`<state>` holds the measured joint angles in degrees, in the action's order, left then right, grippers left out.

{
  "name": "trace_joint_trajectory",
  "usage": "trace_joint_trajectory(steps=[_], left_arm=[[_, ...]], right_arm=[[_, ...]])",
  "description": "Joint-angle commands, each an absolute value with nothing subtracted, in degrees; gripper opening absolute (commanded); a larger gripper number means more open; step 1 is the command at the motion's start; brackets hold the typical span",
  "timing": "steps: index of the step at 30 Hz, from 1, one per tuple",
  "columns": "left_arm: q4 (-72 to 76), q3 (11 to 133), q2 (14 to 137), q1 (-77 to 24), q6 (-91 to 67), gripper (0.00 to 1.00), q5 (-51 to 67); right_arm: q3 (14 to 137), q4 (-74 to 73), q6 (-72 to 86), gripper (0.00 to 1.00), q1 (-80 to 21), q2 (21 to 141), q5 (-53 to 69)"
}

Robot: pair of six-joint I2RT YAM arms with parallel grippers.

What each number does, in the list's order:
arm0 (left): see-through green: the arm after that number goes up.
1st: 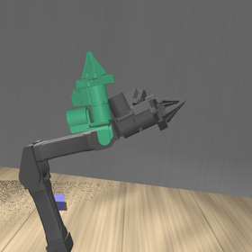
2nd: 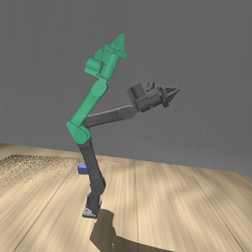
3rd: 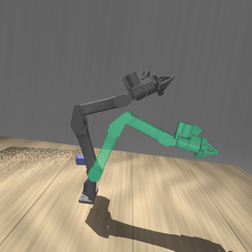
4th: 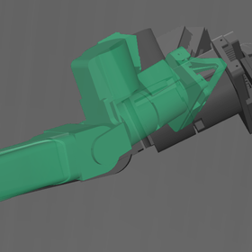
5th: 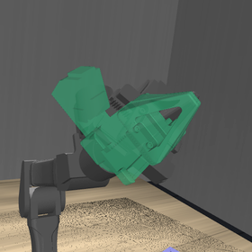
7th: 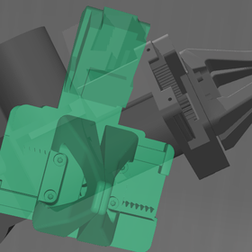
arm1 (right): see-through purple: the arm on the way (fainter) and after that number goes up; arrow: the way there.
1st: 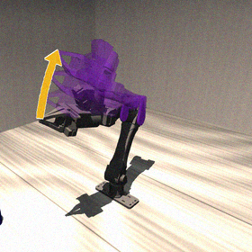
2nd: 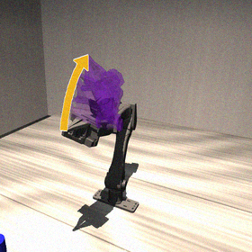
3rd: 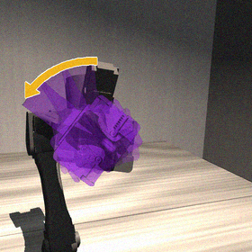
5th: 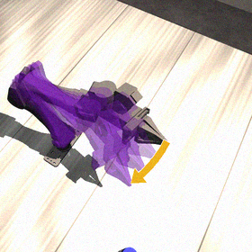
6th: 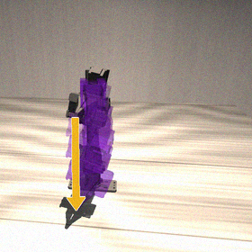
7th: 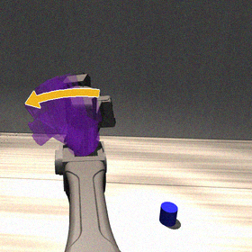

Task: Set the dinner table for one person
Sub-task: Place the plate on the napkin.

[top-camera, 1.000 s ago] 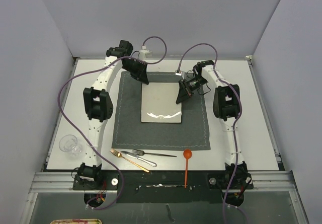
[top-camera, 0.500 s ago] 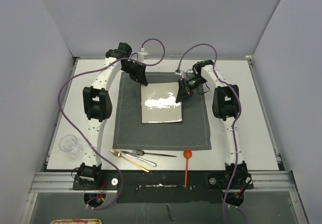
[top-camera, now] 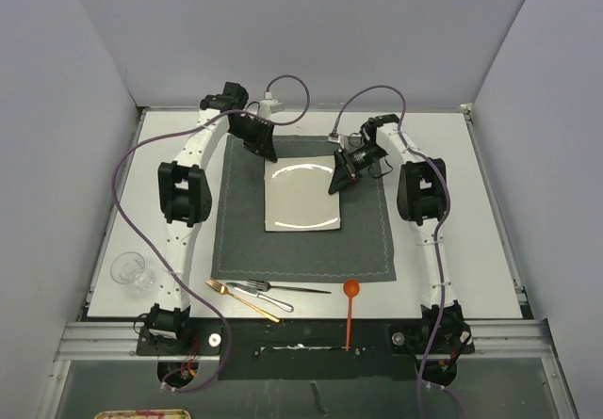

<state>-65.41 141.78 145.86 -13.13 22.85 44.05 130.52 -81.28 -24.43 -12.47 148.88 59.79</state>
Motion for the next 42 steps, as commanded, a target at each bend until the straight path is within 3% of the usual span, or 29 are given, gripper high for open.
trace_joint_trajectory(steps=[1, 25, 31, 37, 42], left_arm=[[-62.58, 144.52, 147.65, -12.48, 23.87, 0.0, 39.25], [-61.31, 144.67, 150.68, -12.92, 25.35, 0.0, 37.81], [-61.17, 144.76, 151.22, -13.14, 25.75, 0.0, 37.62], [-60.95, 144.76, 151.52, -13.2, 26.19, 0.0, 37.11], [-60.65, 144.75, 151.92, -13.4, 26.44, 0.0, 37.09]], right_arm=[[132.65, -83.32, -24.48, 0.0, -12.85, 147.19, 60.63], [134.74, -83.52, -22.88, 0.0, -12.84, 152.15, 58.69], [134.91, -83.33, -22.51, 0.03, -12.83, 152.38, 58.38], [135.38, -83.23, -22.11, 0.13, -12.75, 153.15, 58.05], [136.01, -83.06, -21.79, 0.13, -12.67, 153.63, 57.92]])
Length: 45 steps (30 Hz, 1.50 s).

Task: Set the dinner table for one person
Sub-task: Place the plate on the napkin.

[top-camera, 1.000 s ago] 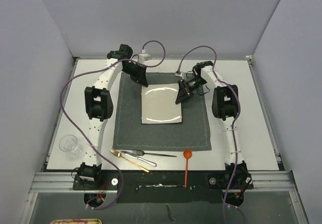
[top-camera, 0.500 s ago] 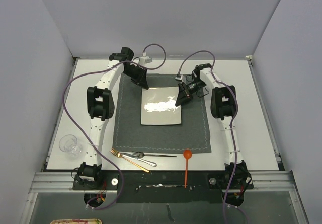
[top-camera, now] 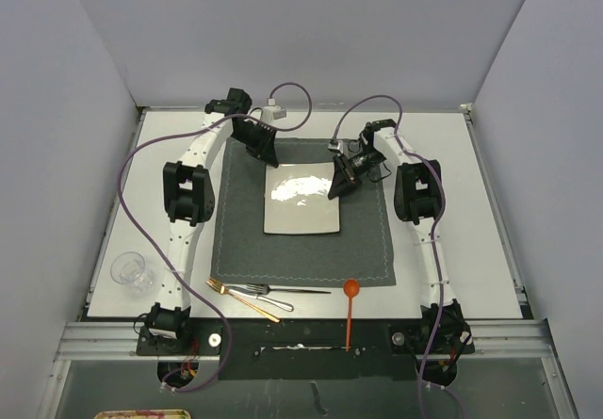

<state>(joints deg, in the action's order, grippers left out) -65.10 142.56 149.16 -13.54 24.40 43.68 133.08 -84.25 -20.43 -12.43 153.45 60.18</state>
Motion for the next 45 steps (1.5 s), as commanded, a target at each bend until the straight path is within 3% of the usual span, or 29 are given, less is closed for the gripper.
trace_joint_trajectory(steps=[1, 3, 26, 32, 39, 45], left_arm=[[-60.62, 144.76, 152.0, -13.43, 26.45, 0.0, 37.09], [-60.41, 144.79, 152.09, -13.36, 26.44, 0.0, 37.09], [-60.57, 144.93, 151.79, -14.03, 27.02, 0.03, 33.94], [-61.73, 145.08, 151.78, -14.23, 27.59, 0.13, 32.9], [-62.58, 146.34, 152.4, -14.58, 27.54, 0.41, 31.36], [-62.75, 146.12, 152.25, -14.67, 27.57, 0.48, 30.69]], right_arm=[[136.05, -83.06, -21.8, 0.09, -12.69, 153.71, 57.85], [136.14, -83.06, -21.92, 0.0, -12.62, 153.88, 58.1], [136.65, -83.22, -22.42, 0.0, -12.15, 153.76, 60.44], [136.58, -83.21, -22.32, 0.0, -12.14, 153.46, 60.79], [136.23, -83.06, -22.32, 0.0, -12.17, 153.19, 60.97], [136.14, -83.03, -22.41, 0.0, -12.13, 153.35, 61.0]])
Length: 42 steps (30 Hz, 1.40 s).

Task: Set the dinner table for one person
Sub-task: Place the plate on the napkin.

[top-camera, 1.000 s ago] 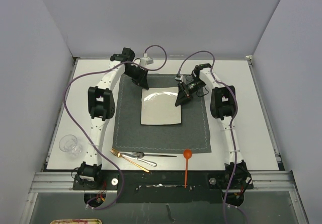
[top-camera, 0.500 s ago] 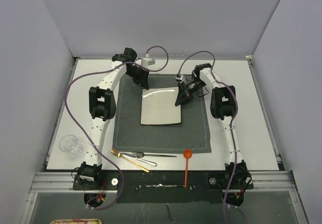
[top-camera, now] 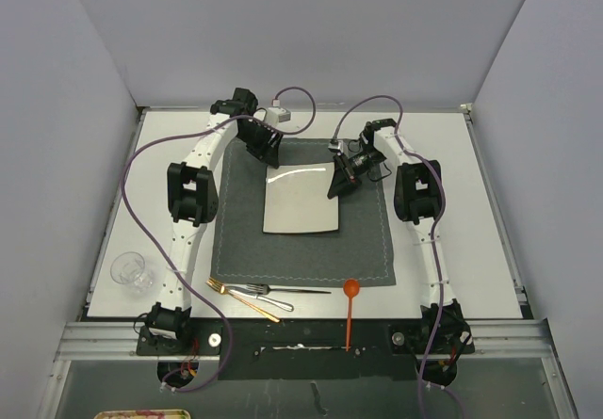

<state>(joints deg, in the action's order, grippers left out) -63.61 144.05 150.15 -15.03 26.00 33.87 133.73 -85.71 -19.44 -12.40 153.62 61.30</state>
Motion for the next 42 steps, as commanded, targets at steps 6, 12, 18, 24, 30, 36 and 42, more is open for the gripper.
trace_joint_trajectory(steps=[6, 12, 18, 24, 30, 36, 42], left_arm=[[-64.7, 146.89, 150.73, -14.31, 27.71, 0.51, 30.67], [-68.91, 146.71, 147.65, -13.9, 27.08, 0.53, 31.54], [-69.68, 141.86, 142.08, -12.42, 26.21, 0.56, 34.77], [-73.25, 141.33, 140.65, -10.8, 25.66, 0.58, 39.95], [-73.68, 135.32, 137.99, -10.55, 25.33, 0.56, 44.93], [-67.22, 121.7, 135.1, -9.54, 23.24, 0.54, 51.27], [-60.73, 113.49, 132.47, -9.36, 21.38, 0.52, 51.95]], right_arm=[[136.38, -82.97, -22.42, 0.0, -12.13, 153.87, 61.08], [136.49, -83.18, -22.79, 0.0, -12.12, 153.9, 61.09], [136.72, -83.28, -22.94, 0.0, -11.87, 153.55, 61.25], [136.43, -83.42, -23.2, 0.0, -11.73, 152.82, 61.26], [136.34, -83.49, -23.2, 0.0, -11.6, 152.31, 61.25], [135.54, -83.41, -23.46, 0.0, -11.27, 151.25, 61.35], [135.11, -83.68, -23.72, 0.0, -10.98, 150.51, 61.26]])
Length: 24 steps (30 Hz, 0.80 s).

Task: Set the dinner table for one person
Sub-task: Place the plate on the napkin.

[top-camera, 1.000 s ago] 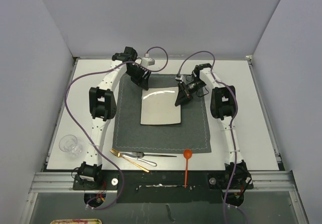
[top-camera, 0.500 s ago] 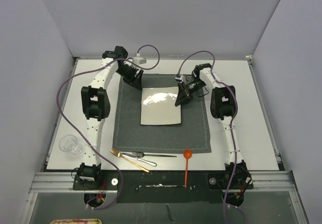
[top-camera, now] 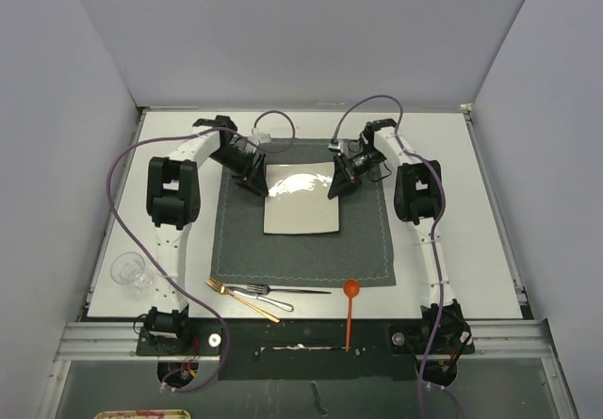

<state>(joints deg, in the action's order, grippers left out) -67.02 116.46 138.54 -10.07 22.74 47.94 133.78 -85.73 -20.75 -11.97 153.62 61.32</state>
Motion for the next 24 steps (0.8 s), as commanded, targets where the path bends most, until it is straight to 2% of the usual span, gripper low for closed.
trace_joint_trajectory(steps=[1, 24], left_arm=[[-60.0, 112.73, 132.11, -9.32, 21.13, 0.52, 52.16], [-51.21, 107.39, 131.47, -9.65, 16.27, 0.48, 56.64]], right_arm=[[135.05, -83.67, -23.73, 0.0, -10.93, 150.33, 61.17], [133.77, -83.39, -23.82, 0.0, -10.7, 149.77, 61.46]])
